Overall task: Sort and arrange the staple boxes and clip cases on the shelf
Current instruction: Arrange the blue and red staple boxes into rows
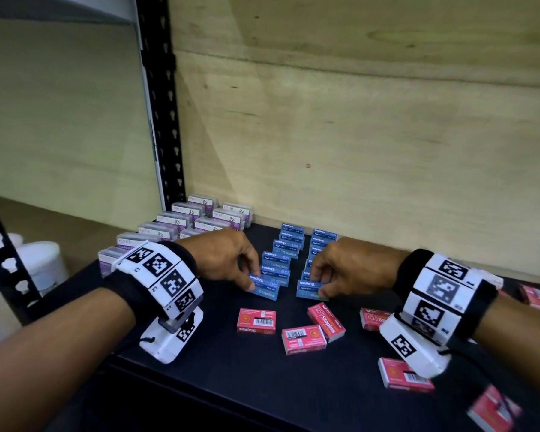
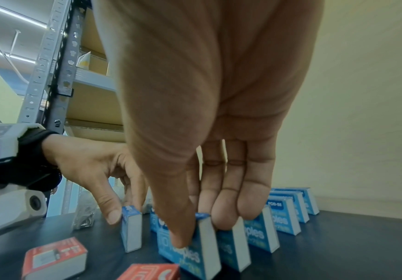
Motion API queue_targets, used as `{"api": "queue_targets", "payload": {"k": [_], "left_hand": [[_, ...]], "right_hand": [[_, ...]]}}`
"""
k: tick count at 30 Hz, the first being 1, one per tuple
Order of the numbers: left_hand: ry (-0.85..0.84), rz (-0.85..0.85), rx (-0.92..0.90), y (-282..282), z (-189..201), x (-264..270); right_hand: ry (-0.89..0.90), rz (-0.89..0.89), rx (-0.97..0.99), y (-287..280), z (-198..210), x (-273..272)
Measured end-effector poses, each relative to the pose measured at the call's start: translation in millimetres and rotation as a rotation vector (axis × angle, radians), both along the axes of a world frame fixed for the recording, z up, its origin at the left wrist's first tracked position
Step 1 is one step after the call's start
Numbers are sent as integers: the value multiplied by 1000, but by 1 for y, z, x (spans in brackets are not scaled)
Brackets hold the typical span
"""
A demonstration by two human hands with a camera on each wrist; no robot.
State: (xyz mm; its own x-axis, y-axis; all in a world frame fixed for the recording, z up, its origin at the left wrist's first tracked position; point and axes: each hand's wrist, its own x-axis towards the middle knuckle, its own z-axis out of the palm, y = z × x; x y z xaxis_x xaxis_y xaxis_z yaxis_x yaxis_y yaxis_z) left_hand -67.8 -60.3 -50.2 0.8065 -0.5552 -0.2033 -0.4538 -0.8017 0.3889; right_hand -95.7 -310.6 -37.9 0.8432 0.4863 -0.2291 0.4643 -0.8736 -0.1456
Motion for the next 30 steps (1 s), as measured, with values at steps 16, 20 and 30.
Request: {"api": "queue_targets", "payload": {"k": [16,20,30], "left_hand": [[59,11,35,4,0,-5],[63,4,62,4,1,-8],[50,-11,87,1,5,-14]], "right_hand": [[-19,-36,63,-4,-6,-7],[-30,-23,66,-4,-5,-10],[-43,-32,79,-5,-6,-14]]}}
